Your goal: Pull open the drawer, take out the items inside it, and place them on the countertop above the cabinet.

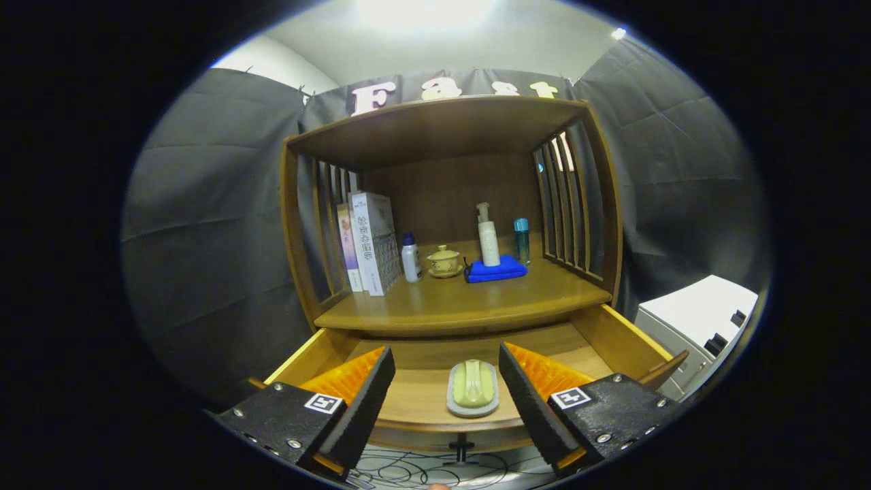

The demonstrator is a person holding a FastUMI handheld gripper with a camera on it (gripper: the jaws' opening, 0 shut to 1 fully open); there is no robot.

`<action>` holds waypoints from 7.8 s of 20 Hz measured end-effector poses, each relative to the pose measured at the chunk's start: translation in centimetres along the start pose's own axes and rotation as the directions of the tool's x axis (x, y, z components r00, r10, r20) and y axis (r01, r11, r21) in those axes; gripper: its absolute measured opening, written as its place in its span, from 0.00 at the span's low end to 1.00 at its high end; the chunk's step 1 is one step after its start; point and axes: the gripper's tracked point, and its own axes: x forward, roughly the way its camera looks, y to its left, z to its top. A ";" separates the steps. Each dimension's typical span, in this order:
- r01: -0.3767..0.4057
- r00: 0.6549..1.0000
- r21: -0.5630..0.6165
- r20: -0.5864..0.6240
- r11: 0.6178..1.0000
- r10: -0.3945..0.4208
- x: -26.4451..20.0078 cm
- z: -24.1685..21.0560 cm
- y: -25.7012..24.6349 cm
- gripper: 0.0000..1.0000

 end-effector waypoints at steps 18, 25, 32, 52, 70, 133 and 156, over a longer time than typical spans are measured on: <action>0.185 0.842 -0.061 -0.505 0.981 -0.190 12.7 -8.0 -2.8 0.96; 0.181 0.772 -0.102 -0.601 0.978 -0.206 13.4 -10.8 -3.1 0.87; 0.179 0.714 -0.100 -0.671 0.979 -0.199 13.2 -13.4 -3.3 0.63; 0.108 0.849 -0.267 -0.477 0.958 -0.228 7.6 -9.2 -3.3 0.16; 0.126 0.980 -0.216 -0.125 0.968 -0.155 13.5 5.1 -4.0 0.16; 0.108 0.992 -0.110 0.082 0.988 -0.099 -6.0 -11.6 -1.3 0.95; 0.059 0.998 -0.003 -0.013 0.998 -0.059 1.7 -12.0 -2.3 0.93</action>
